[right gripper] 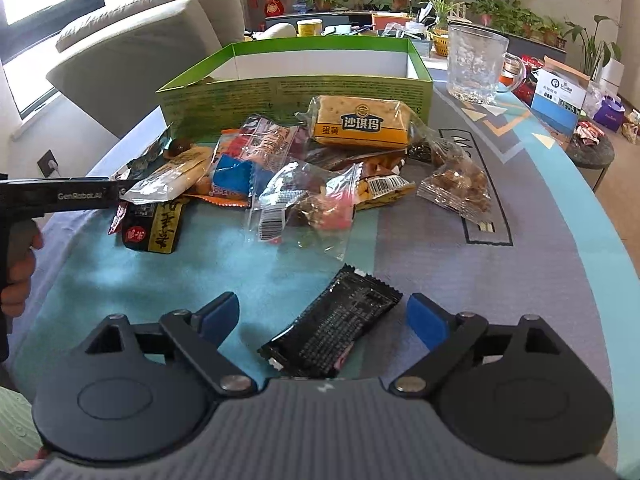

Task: Organize snacks
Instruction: 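Move the left tool to the red-and-white meat pouch while the right tool reaches the chocolate bar, then grasp the meat pouch with the left tool while the right tool grasps the chocolate bar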

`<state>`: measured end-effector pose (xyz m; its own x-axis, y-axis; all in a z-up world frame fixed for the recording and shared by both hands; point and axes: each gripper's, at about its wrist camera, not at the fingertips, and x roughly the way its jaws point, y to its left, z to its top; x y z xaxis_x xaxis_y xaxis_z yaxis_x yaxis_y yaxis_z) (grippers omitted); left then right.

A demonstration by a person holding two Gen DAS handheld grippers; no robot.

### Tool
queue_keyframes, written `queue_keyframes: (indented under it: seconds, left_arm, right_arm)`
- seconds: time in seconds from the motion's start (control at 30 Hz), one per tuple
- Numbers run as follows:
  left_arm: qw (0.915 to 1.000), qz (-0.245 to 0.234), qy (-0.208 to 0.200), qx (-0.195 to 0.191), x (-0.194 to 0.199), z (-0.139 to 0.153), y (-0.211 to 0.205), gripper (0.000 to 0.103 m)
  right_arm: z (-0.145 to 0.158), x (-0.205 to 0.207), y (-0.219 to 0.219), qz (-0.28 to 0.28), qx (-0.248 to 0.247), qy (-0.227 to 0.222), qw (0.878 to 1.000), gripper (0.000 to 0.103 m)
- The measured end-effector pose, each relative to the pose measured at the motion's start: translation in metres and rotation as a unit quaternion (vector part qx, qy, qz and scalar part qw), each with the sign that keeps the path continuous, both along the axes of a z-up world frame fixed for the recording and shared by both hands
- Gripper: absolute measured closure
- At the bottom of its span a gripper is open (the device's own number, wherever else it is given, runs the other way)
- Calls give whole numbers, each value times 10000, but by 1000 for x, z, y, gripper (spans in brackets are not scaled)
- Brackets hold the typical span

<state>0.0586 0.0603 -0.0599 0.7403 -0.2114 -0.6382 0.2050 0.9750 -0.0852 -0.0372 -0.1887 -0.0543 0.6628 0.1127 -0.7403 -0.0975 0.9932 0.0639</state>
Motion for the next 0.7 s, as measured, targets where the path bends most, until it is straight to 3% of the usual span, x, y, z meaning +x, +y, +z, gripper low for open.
queue_keyframes:
  seconds: [0.1, 0.27, 0.33, 0.4, 0.47, 0.57, 0.67, 0.7]
  left_arm:
    - [9997, -43, 125, -195, -11, 6, 4, 65]
    - [9996, -105, 248, -82, -27, 12, 2, 66]
    - [9997, -76, 234, 16, -31, 16, 0, 61]
    - [9998, -52, 84, 151, -34, 20, -2, 42]
    - [9993, -121, -171, 295, -33, 20, -6, 37]
    - [9977, -259, -94, 619, -18, 8, -14, 36]
    - [9992, -48, 27, 384, -10, -2, -9, 39]
    - [9996, -54, -31, 285, -11, -3, -7, 47]
  right_arm:
    - [0, 0, -1, -15, 1, -4, 10000, 44]
    - [-1, 0, 3, -27, -104, -30, 9999, 44]
    - [-1, -1, 4, -20, -165, -32, 9999, 44]
    - [-2, -2, 5, -23, -198, -39, 9998, 44]
    - [-2, -3, 5, -41, -205, -47, 9998, 44]
    - [-2, -5, 4, -68, -198, -48, 9998, 44]
    - [-1, -9, 3, -103, -161, -37, 9998, 44]
    - [-1, -10, 2, -125, -148, -44, 9998, 44]
